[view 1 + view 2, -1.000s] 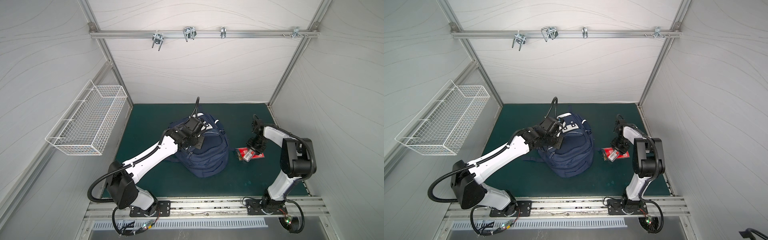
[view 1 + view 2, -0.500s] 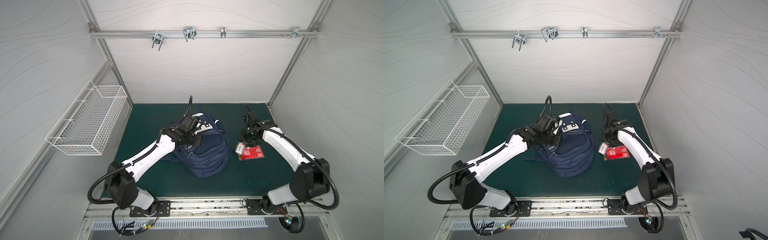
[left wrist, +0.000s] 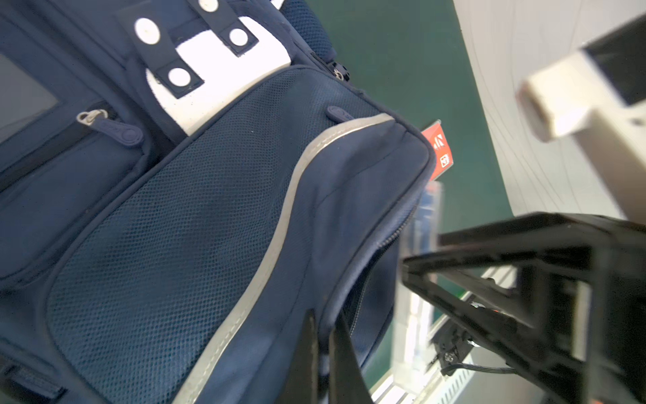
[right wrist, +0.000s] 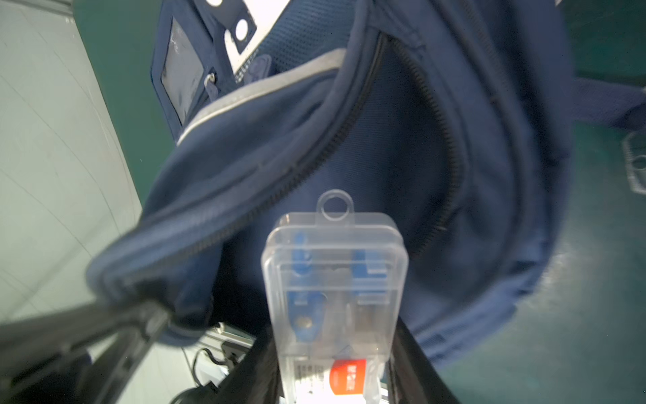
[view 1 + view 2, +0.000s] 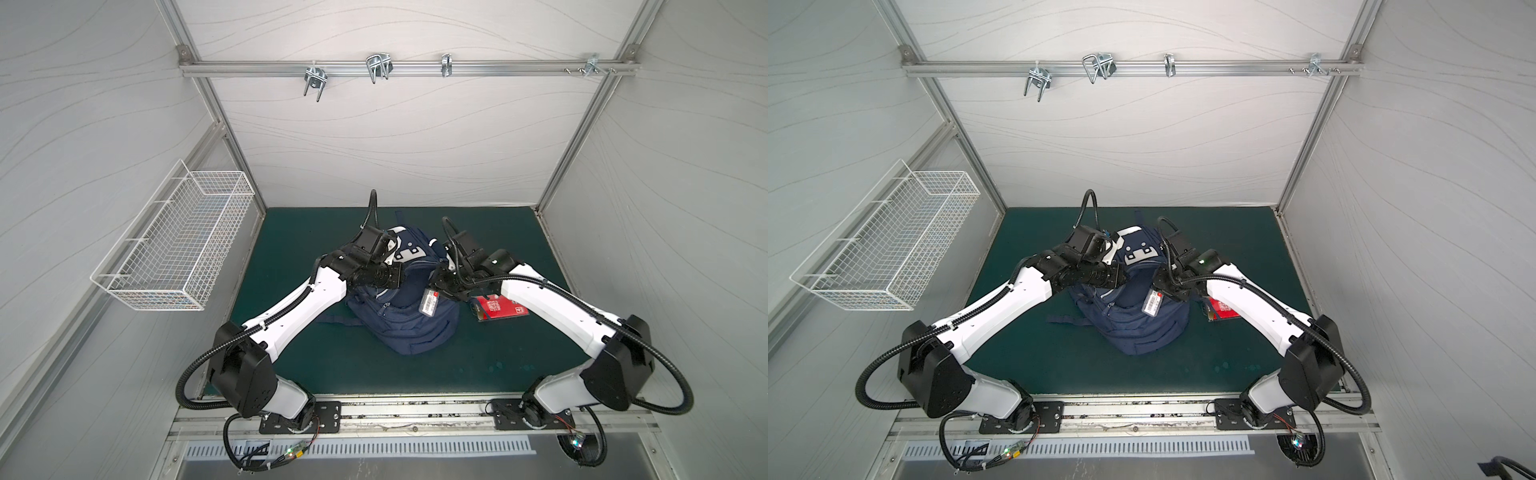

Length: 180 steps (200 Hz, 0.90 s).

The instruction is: Pack the student bag

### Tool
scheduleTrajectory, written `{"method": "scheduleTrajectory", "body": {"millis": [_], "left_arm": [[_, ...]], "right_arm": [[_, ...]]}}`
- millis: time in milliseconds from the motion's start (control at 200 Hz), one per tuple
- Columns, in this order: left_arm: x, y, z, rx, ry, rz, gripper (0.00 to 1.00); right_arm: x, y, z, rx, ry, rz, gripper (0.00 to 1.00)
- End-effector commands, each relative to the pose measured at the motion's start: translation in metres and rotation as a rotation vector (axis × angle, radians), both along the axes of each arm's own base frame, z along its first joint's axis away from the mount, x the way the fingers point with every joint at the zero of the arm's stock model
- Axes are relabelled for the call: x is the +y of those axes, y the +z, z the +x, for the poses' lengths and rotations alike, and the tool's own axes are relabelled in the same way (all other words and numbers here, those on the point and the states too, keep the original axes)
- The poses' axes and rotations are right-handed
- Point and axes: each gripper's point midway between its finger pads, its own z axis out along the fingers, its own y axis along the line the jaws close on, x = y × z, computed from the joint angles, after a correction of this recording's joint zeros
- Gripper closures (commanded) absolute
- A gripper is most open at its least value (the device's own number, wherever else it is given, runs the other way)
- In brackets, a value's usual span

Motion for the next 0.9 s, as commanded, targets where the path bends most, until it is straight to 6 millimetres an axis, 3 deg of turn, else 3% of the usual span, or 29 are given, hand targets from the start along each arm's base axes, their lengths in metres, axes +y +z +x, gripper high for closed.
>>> {"method": "scheduleTrajectory", "body": {"millis": [0,140,260,340,510,625,740,820,896], "left_arm": [[-0.020,0.042,0.012,-0.098,-0.022,-0.146,1.00],[-0.024,0.037,0.010,-0.074,-0.032,-0.166,1.00],[-0.026,0.035,0.011,-0.068,-0.028,-0.181,1.00],[-0.026,0.032,0.010,-0.062,-0.032,-0.178,1.00],[-0.025,0.028,0.010,-0.061,-0.035,-0.169,1.00],[-0.023,0.025,0.008,-0.062,-0.039,-0.152,1.00],[-0.019,0.008,0.002,-0.033,-0.045,-0.120,1.00],[-0.014,-0.008,-0.002,0.001,-0.038,-0.094,1.00],[-0.010,-0.018,-0.006,0.024,-0.029,-0.081,1.00]], "right_arm": [[0.019,0.011,0.011,0.021,-0.068,0.104,0.68],[0.024,0.004,0.023,0.051,-0.126,0.105,0.62],[0.036,0.005,0.033,0.069,-0.098,0.121,0.39],[0.042,0.015,0.035,0.037,-0.064,0.115,0.32],[0.018,0.015,0.029,0.015,-0.081,0.069,0.30],[-0.036,0.019,0.029,-0.051,-0.136,-0.041,0.31],[-0.129,0.015,0.029,-0.071,-0.285,-0.214,0.32],[-0.194,-0.002,0.024,-0.019,-0.414,-0.292,0.32],[-0.240,-0.027,0.018,0.060,-0.514,-0.314,0.32]]}}
